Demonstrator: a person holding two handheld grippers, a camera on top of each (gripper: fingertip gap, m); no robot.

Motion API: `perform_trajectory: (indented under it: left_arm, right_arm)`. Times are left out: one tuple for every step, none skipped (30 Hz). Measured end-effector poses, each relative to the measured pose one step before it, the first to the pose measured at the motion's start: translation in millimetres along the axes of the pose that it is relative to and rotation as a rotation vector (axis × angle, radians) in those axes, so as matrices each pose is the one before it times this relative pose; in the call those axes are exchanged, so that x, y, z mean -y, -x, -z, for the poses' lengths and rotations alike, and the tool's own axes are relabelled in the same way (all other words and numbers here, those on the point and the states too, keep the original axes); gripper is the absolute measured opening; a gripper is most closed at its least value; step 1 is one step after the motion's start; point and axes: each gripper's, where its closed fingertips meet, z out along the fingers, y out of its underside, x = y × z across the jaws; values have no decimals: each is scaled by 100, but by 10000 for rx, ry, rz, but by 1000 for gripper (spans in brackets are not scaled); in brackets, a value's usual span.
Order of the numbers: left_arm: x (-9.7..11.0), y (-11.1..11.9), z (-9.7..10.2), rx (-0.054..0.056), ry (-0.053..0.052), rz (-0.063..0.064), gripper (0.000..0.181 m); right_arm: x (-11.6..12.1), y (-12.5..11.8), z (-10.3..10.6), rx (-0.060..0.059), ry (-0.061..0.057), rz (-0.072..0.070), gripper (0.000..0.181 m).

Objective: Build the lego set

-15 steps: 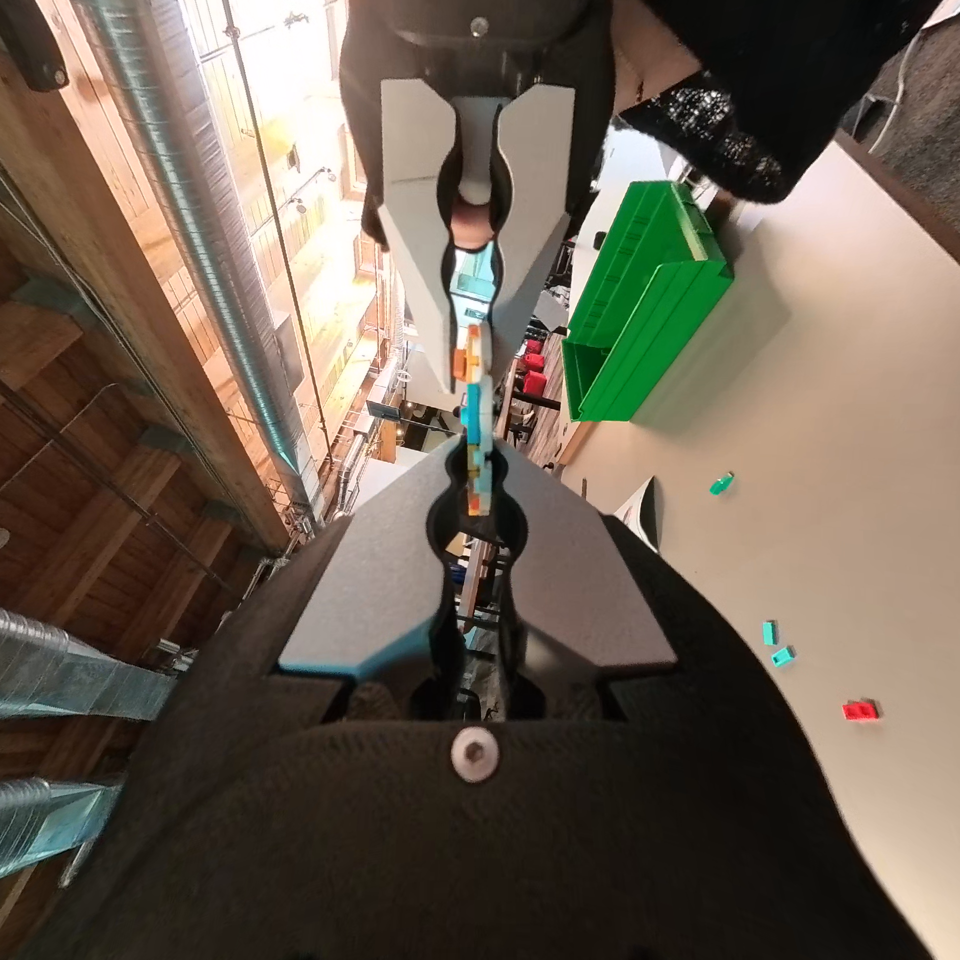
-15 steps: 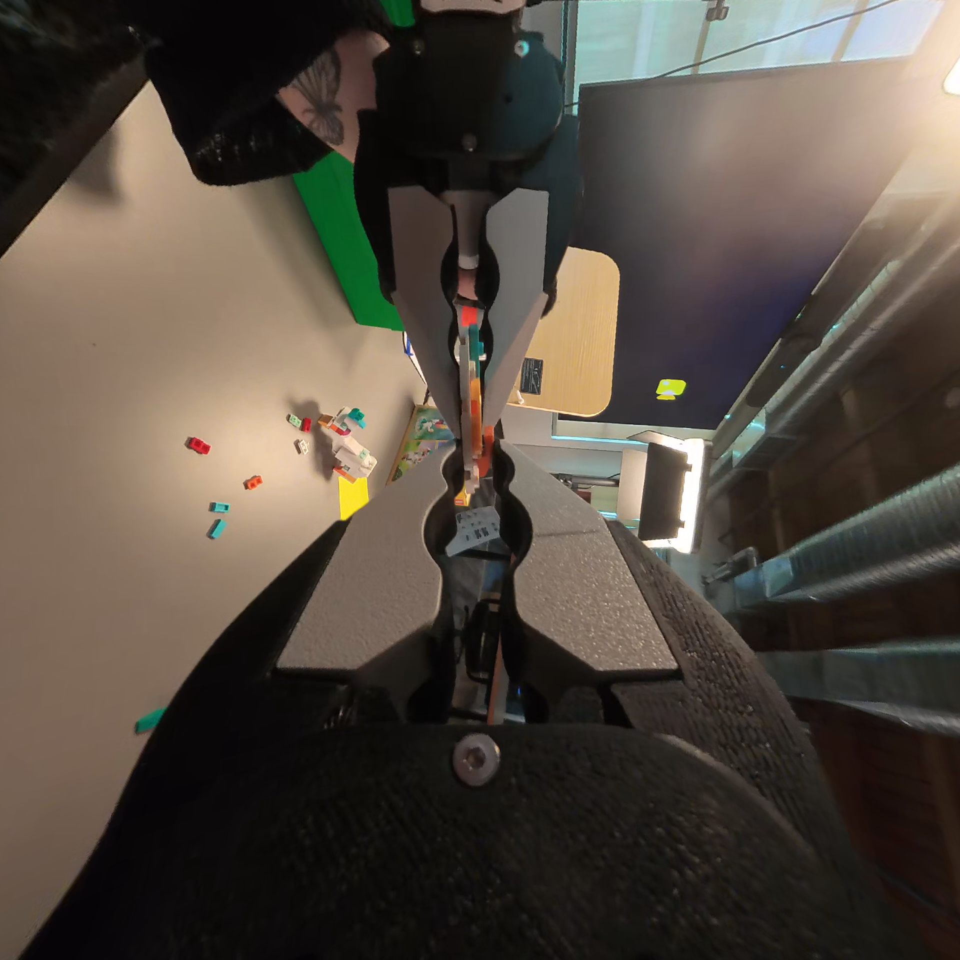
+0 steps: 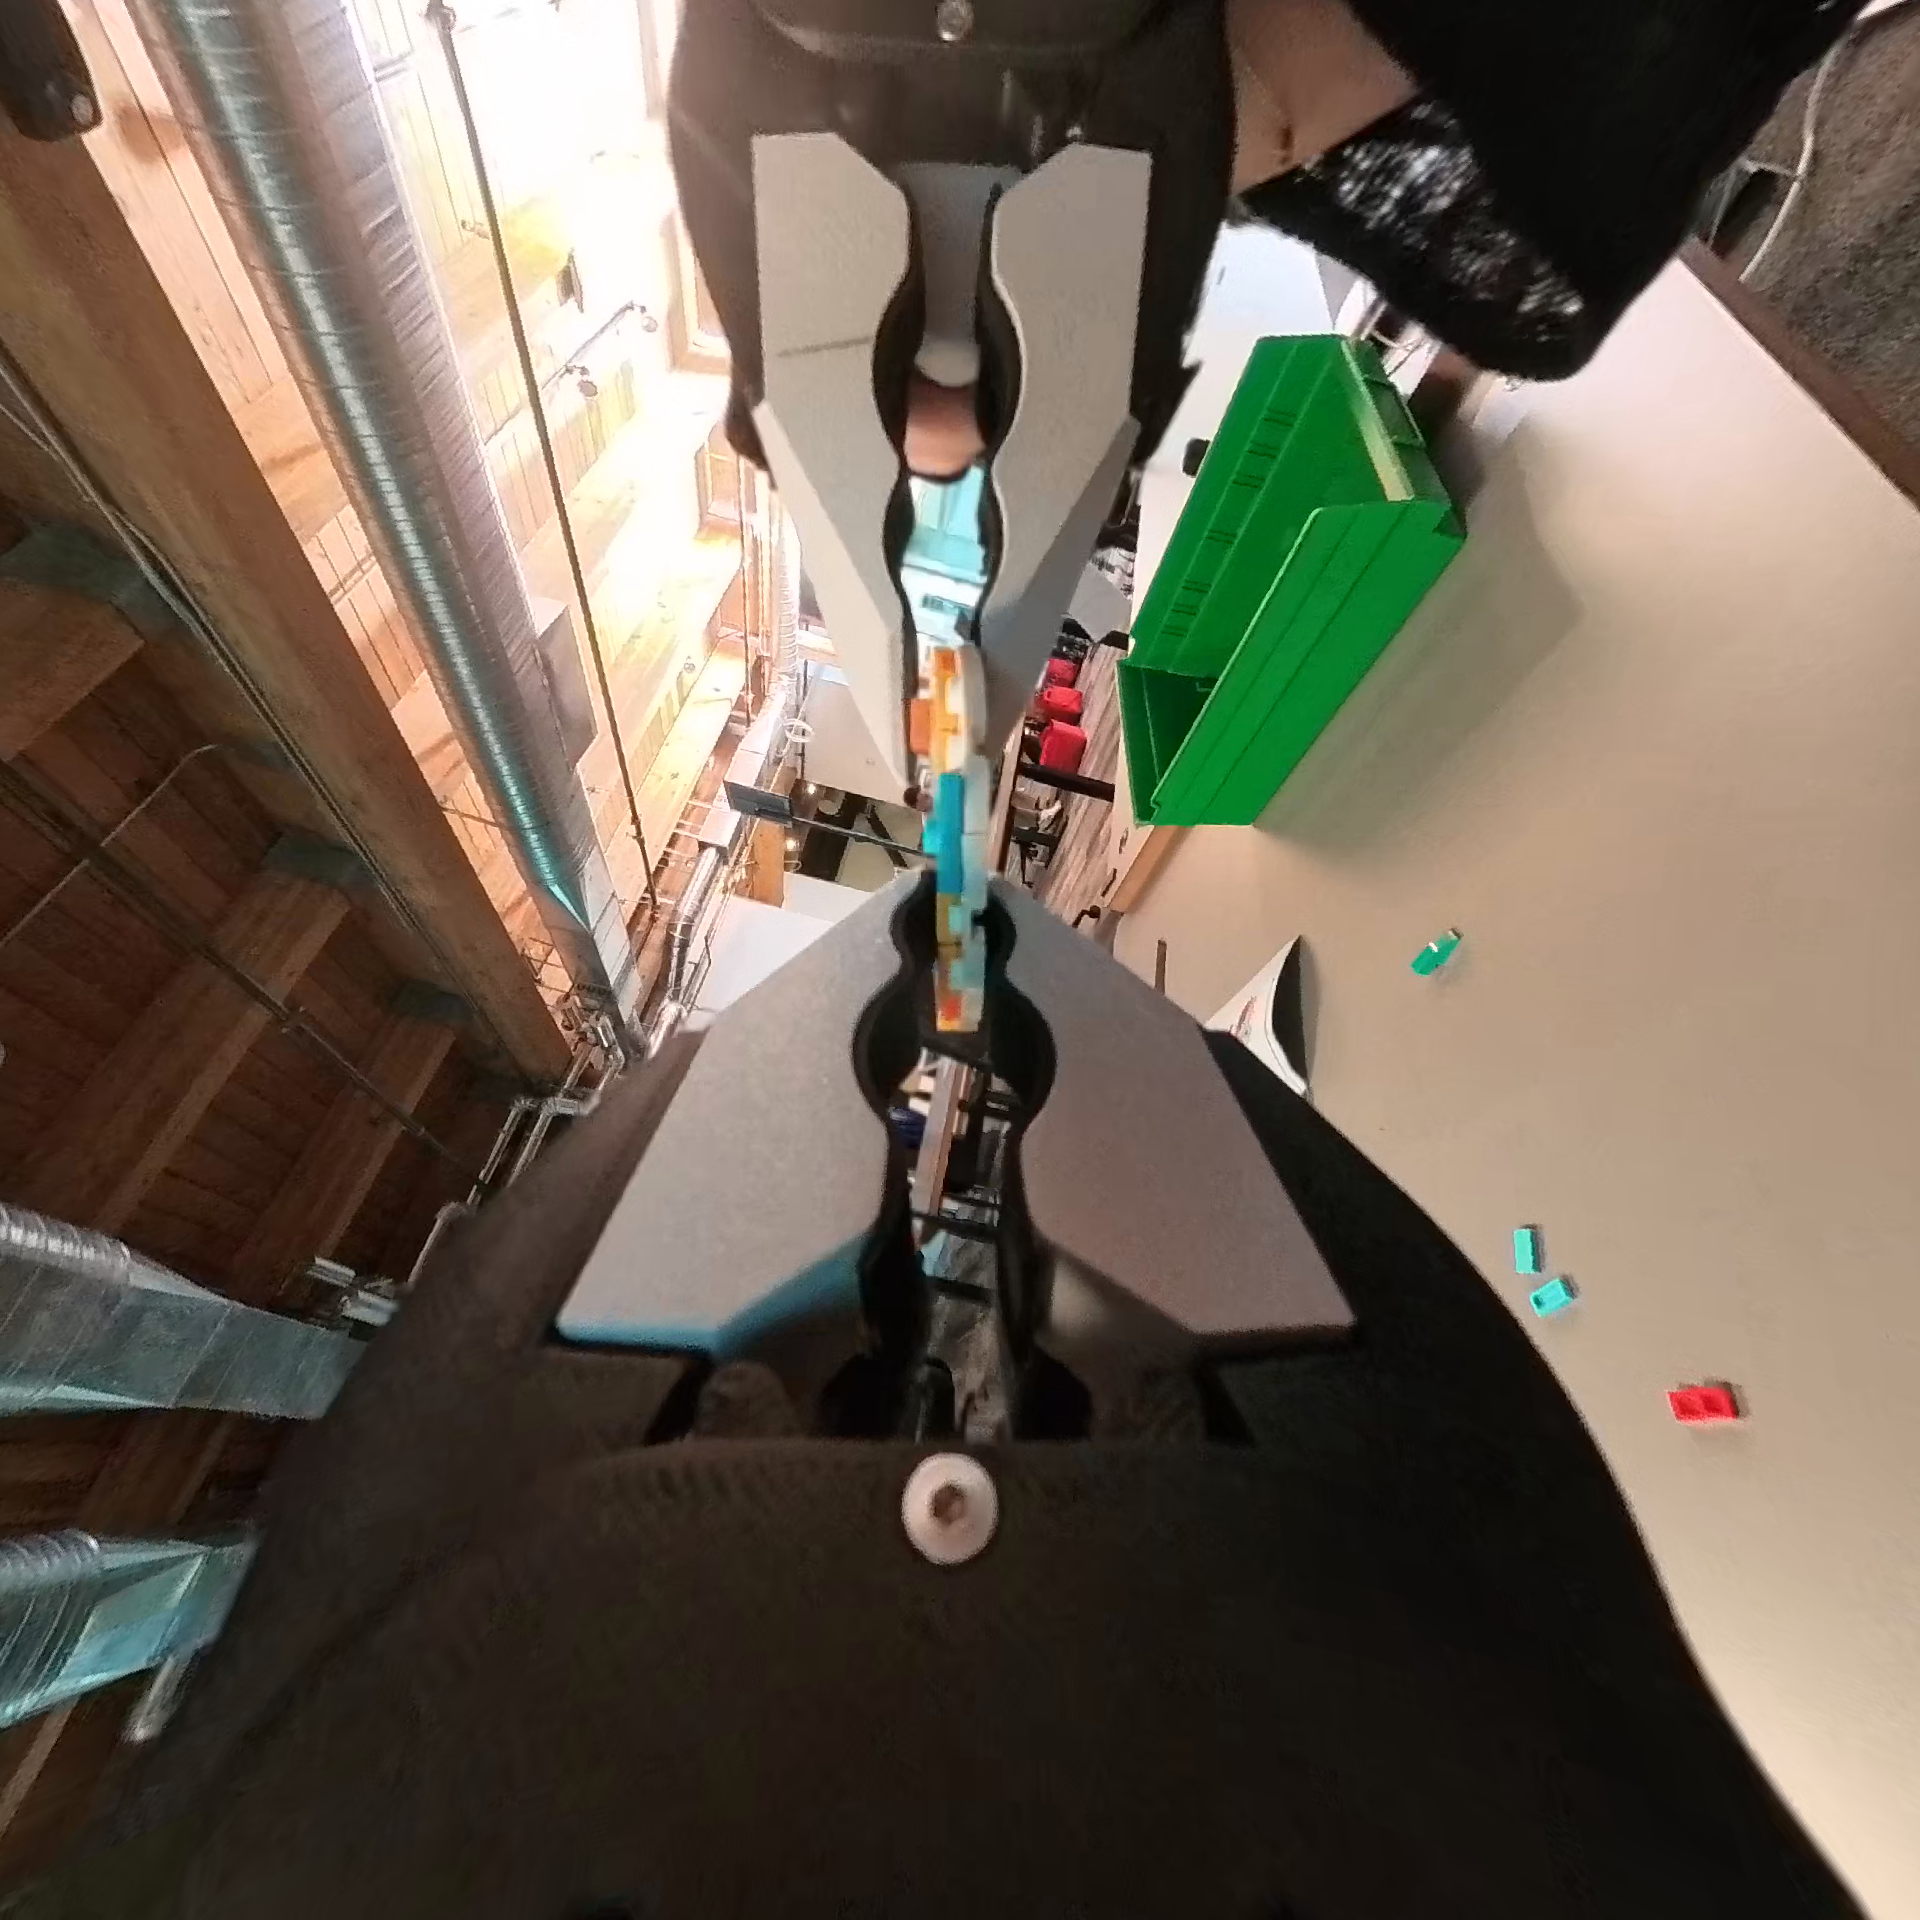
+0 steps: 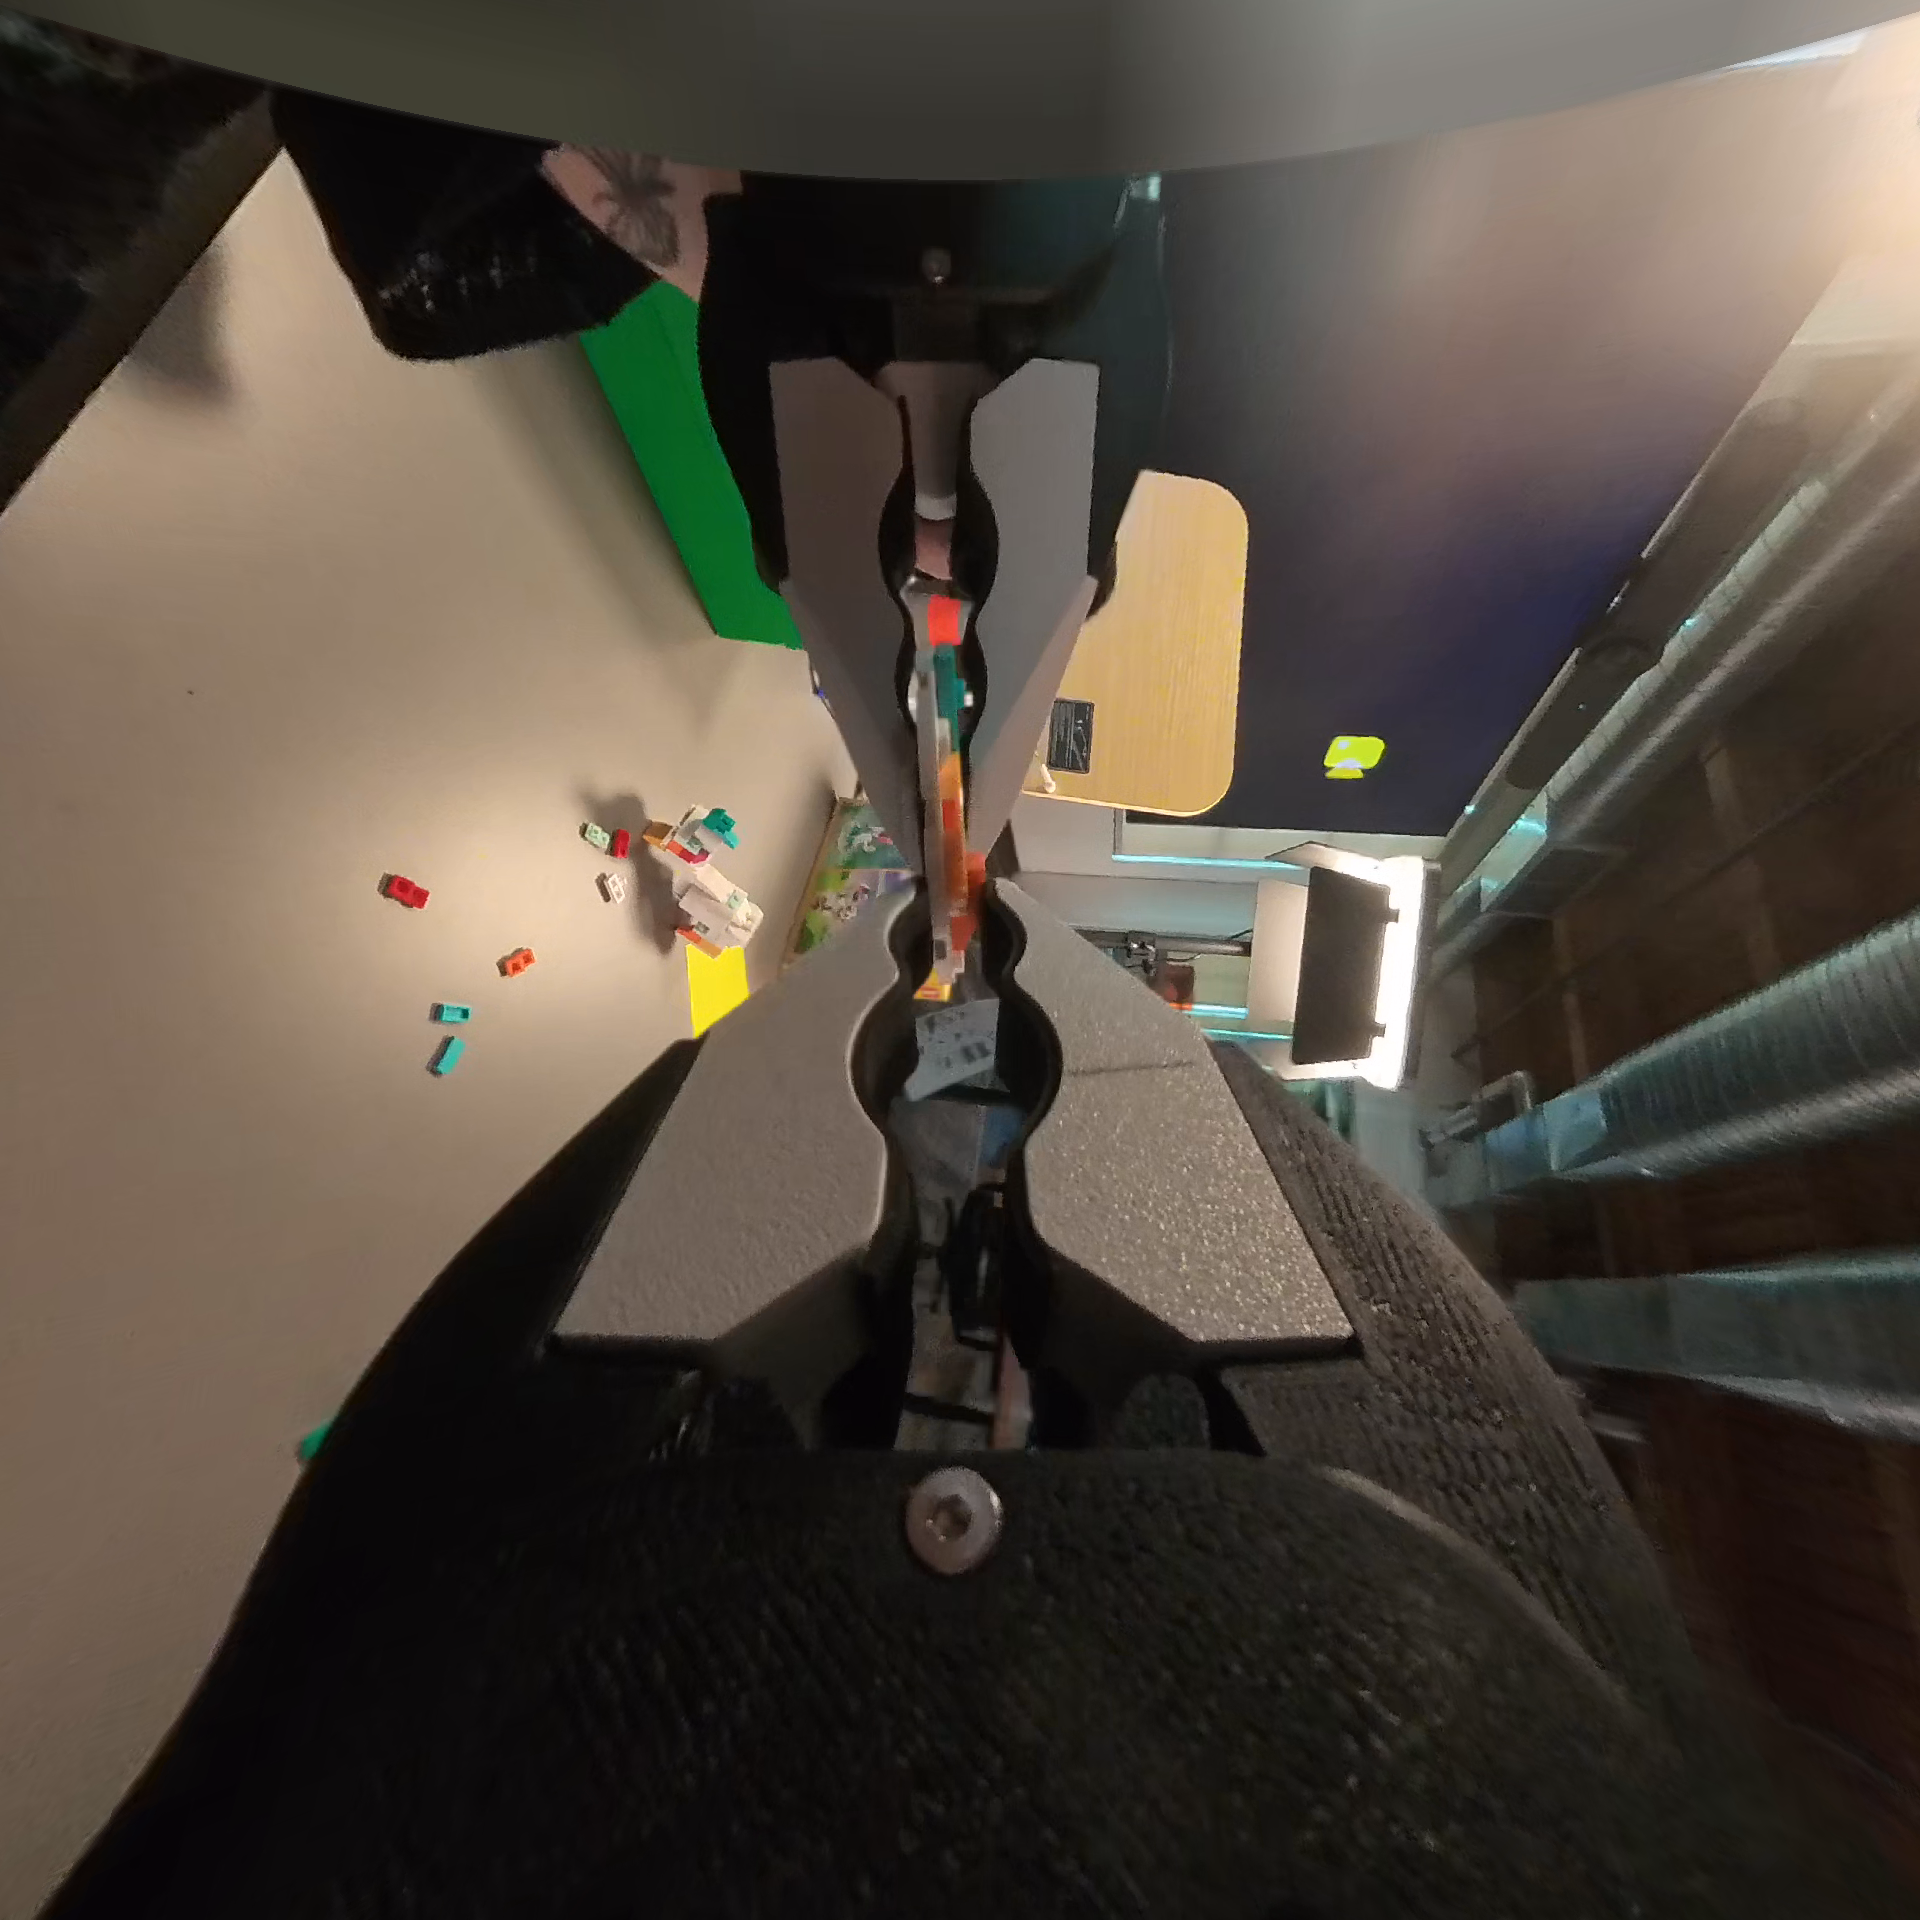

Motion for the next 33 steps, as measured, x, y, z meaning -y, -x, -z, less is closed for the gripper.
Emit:
perform_trajectory:
  left_arm:
    - [-227, 75, -21, 38, 124, 33, 5]
    - [-286, 46, -78, 48, 157, 2, 5]
    - [-381, -1, -122, 39, 237, -26, 5]
    - [-498, -40, -152, 31, 317, -50, 5]
    - [-456, -90, -141, 18, 272, -93, 5]
    - [-289, -125, -115, 19, 159, -105, 5]
    - [-232, -152, -98, -12, 122, -39, 5]
    - [-209, -158, -92, -31, 107, -7, 5]
    - [-159, -95, -28, 13, 60, -26, 5]
    - [-144, -7, 6, 56, 42, -29, 5]
    - [-157, -71, 27, 16, 43, -26, 5]
    - [-136, -138, 24, -12, 35, -19, 5]
    - [-94, -143, 41, 1, -1, 5, 5]
    - [-62, -121, 76, 7, -20, 32, 5]
    - [-59, -127, 84, -28, -28, 78, 5]
    - [-39, -162, 98, -69, -57, 132, 5]
    - [32, -205, 82, -116, -99, 171, 5]
    - [-55, -155, 39, -103, -51, 188, 5]
    - [-206, -201, -26, -141, 71, 148, 5]
    - [-334, -109, -63, -69, 193, 25, 5]
    - [-372, -78, -87, -7, 249, -174, 5]
    - [-223, -44, -90, 63, 185, -250, 5]
    - [5, -51, -52, 56, 50, -180, 5]
    - [182, -70, -13, 20, -66, -38, 5]
    - [236, -57, 30, -20, -114, 62, 5]
    - [118, -20, 52, -11, -71, 62, 5]
    - [-121, 42, 30, 36, 25, 42, 5]
    - [-37, 20, 59, 44, -92, 181, 5]
    - [100, 226, 127, 182, -208, 338, 5]
    - [273, 106, 200, 99, -323, 252, 7]
    - [242, -49, 229, -26, -296, 116, 13]
    - [227, -94, 211, -71, -265, 138, 19]
    - [189, -125, 147, -115, -210, 222, 23]
  right_arm:
    - [-173, -25, -142, -68, 8, -234, 7]
    - [-272, 32, -143, -53, 117, -86, 9]
    - [-269, 60, -146, -47, 176, 0, 21]
    - [-99, 189, -117, 22, 130, 30, 24]
    - [173, 197, -95, -6, -18, 35, 24]
    - [313, 168, -87, -67, -101, 79, 23]
    - [208, 134, -74, -104, -30, 156, 19]
    - [-8, 125, -87, -101, 86, 227, 12]
    - [-174, 142, -91, -82, 132, 235, 5]
    - [-207, 130, -98, -63, 79, 127, 5]
    - [-221, 173, -90, 8, 37, -39, 5]
    - [-269, 140, -77, 25, 26, -126, 5]
    - [-282, 115, -58, 1, 13, -108, 5]
    - [-312, 126, -61, -12, 27, -85, 4]
    - [-309, 143, -82, -9, 28, -81, 4]
    - [-284, 152, -120, -6, 16, -98, 5]
    - [-203, 146, -122, -2, -13, -137, 5]
    - [-67, 72, -121, -43, -55, -164, 5]
    - [129, 105, -71, -9, -111, -112, 5]
    - [311, 138, -64, 17, -154, -69, 14]
    - [345, 100, -83, 12, -106, -66, 21]
    - [211, 158, -151, 37, 1, 7, 24]
    - [79, 176, -186, 18, 77, 119, 24]
    - [-8, 123, -195, -51, 103, 183, 19]
    - [-85, 22, -174, -114, 120, 180, 10]
    - [-106, -53, -130, -134, 97, 128, 5]
    - [20, 29, -82, -13, -16, 5, 5]
    - [103, -66, -41, 2, -73, -144, 4]
    - [212, -179, 24, -58, -151, -140, 4]
    - [278, -139, 66, -37, -199, -69, 4]
    - [216, -183, 62, -65, -177, -86, 4]
    - [229, -81, 57, -8, -201, -93, 4]
    - [215, -57, 46, -3, -218, -96, 4]
